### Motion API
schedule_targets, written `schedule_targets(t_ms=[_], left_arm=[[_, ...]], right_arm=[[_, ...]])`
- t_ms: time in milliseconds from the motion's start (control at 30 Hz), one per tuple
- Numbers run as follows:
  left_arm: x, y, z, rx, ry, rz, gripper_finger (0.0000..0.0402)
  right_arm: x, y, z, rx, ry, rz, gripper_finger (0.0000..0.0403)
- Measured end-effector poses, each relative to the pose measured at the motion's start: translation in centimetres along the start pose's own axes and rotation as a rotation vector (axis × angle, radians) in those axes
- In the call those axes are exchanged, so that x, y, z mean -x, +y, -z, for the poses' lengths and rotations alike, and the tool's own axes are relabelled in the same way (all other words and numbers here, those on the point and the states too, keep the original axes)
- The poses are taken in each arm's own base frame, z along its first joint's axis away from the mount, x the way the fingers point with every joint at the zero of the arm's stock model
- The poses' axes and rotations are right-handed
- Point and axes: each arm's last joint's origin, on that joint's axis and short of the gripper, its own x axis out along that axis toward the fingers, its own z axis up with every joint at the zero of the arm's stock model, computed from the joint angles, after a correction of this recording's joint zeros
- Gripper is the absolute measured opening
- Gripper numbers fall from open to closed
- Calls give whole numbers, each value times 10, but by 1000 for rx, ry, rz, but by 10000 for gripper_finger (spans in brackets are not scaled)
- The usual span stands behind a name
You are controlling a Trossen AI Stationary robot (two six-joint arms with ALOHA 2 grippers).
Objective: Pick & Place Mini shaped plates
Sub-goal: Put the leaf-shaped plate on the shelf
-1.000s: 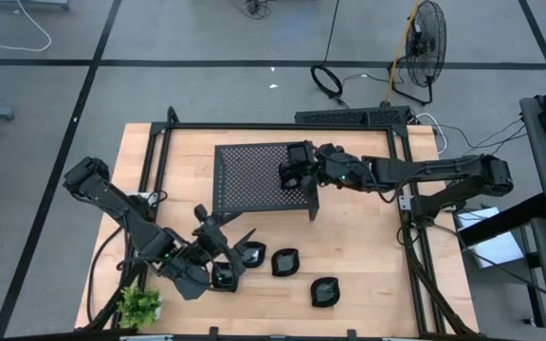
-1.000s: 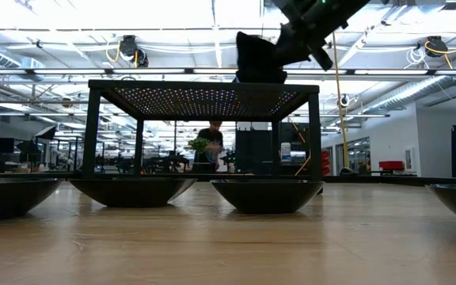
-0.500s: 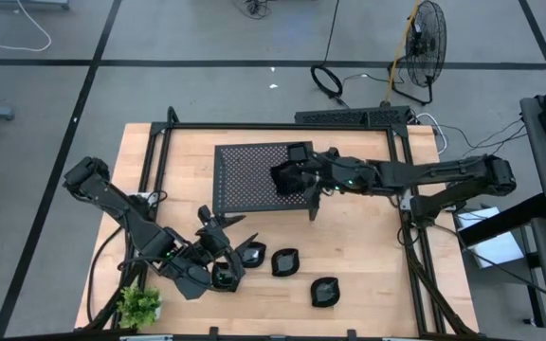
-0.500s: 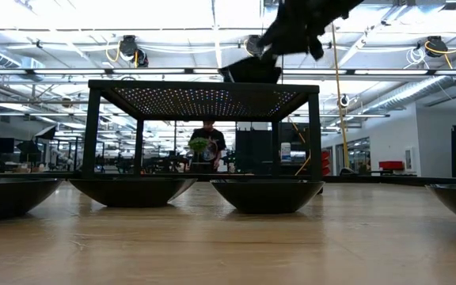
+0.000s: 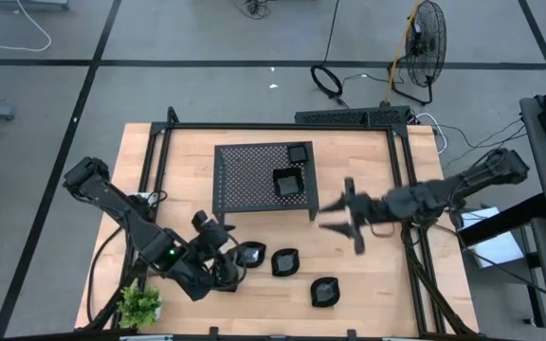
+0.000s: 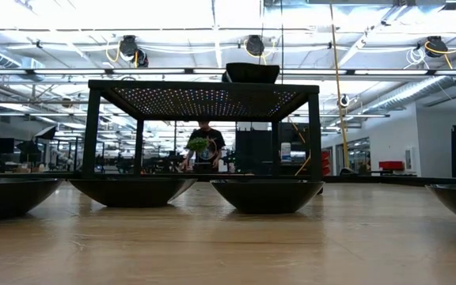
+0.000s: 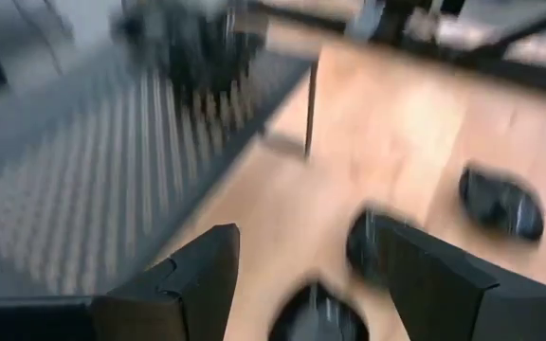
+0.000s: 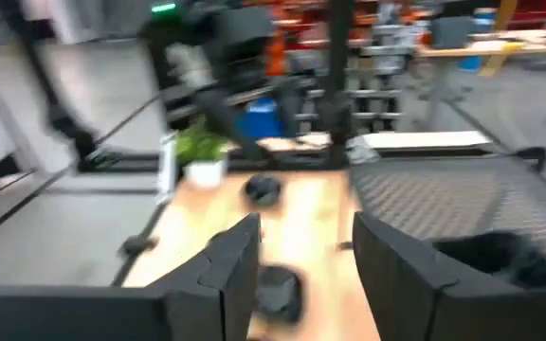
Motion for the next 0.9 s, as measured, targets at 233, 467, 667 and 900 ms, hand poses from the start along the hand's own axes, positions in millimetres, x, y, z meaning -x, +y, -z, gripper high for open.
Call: schedule_targets(t_ms=[233,467,667,900], left_arm=[[-12,16,48,163,407,-8,248],[-22,37,100,433,786,-174,248],[-19,53,130,624,997,-414,248],[-13,56,136,619,1005,-464,248]], right_arm=[[21,20,73,55,-105,-185,144],[43,25,115,318,-353,-282,154],[59,24,133,380,-494,-340,160],[62,24,134,396,-508,-348,160]])
